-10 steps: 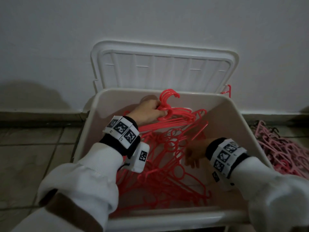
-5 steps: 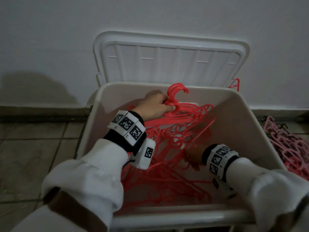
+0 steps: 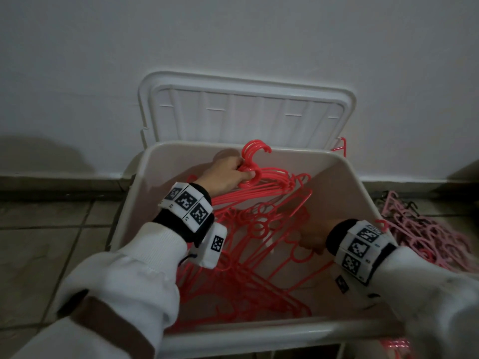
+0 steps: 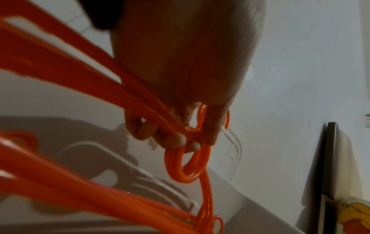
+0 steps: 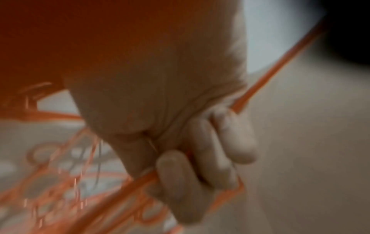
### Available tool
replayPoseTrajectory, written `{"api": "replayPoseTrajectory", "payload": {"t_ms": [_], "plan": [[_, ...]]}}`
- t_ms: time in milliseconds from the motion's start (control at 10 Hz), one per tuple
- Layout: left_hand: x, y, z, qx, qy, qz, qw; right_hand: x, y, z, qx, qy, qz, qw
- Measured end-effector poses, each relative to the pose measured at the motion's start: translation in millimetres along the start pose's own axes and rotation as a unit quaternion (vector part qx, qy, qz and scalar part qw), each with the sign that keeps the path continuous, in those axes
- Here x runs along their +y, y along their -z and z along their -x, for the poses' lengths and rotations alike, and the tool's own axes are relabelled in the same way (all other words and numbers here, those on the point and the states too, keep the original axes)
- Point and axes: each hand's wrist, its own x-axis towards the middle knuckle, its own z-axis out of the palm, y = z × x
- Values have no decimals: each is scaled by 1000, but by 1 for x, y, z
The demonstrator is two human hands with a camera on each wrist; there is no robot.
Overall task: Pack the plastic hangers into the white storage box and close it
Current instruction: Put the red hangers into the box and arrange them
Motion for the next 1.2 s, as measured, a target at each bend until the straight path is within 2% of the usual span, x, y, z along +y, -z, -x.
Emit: {"api": "replayPoseTrajectory", "payload": {"t_ms": [100, 200, 300, 400, 600, 800, 900, 1000, 1100, 1200], "plan": [[2, -1, -1, 3, 5, 11, 1000, 5, 10, 12, 7, 28, -4, 1000], [4, -2, -2, 9, 26, 4, 1000, 9, 27, 26, 121, 61, 11, 991], [7, -4, -1, 2, 37, 18, 999, 14, 45, 35, 241, 139, 3, 961], [12, -4, 2, -12, 32, 44, 998, 14, 57, 31, 325, 212, -53, 920], [19, -1, 10, -39, 6, 76, 996, -5, 58, 4, 391, 274, -93, 873], [9, -4, 5, -44, 3, 46, 998, -10, 56, -12, 455, 281, -182, 825], [12, -4, 6, -40, -10, 47, 998, -10, 55, -18, 489, 262, -209, 806], [10, -4, 6, -33, -20, 59, 998, -12, 53, -24, 505, 249, -187, 805], [9, -5, 7, -34, -29, 56, 997, -16, 51, -28, 456, 211, -108, 858], [4, -5, 5, -26, -41, 30, 998, -21, 49, -28, 434, 180, -105, 876]]}}
